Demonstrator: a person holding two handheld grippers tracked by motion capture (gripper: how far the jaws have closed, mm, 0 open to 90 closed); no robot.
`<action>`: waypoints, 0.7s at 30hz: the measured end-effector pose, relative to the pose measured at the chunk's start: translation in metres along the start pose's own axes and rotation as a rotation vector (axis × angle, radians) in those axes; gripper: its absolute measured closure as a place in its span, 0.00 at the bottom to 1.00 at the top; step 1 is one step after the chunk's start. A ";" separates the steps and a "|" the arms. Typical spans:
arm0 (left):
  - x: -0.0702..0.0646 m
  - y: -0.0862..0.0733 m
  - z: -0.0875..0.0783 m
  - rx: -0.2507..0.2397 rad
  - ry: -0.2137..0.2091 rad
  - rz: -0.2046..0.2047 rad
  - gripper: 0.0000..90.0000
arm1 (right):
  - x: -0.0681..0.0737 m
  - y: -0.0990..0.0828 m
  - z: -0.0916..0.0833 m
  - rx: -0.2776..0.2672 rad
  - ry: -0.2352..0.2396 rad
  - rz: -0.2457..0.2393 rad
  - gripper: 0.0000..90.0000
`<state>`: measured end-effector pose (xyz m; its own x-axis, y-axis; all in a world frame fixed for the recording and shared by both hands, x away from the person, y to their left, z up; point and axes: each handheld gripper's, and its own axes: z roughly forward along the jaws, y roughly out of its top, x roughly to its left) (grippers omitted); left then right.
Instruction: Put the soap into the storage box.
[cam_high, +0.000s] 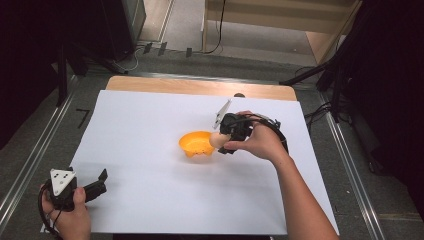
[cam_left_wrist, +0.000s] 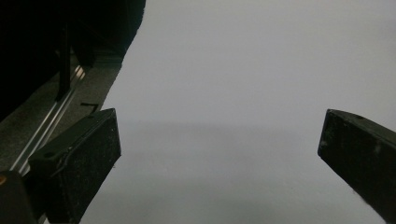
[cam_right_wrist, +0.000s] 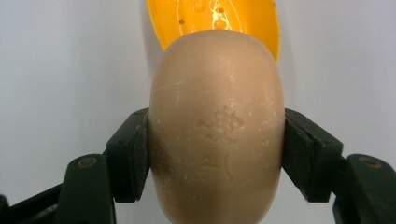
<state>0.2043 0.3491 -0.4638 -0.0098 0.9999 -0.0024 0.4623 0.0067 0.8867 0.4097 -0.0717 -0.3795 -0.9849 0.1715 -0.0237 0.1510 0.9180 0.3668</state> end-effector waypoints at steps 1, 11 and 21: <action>0.000 0.000 0.000 0.000 0.000 0.000 0.00 | 0.001 0.002 0.001 0.004 0.000 0.004 0.37; 0.000 0.000 0.000 0.001 0.000 0.000 0.00 | 0.001 0.022 0.004 0.005 0.007 -0.037 0.37; 0.000 0.000 0.000 0.003 -0.001 0.000 0.00 | 0.002 0.040 0.009 0.001 0.014 -0.075 0.37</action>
<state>0.2045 0.3490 -0.4637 -0.0094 1.0000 -0.0031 0.4649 0.0071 0.8853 0.4142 -0.0316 -0.3738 -0.9945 0.0974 -0.0383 0.0769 0.9284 0.3634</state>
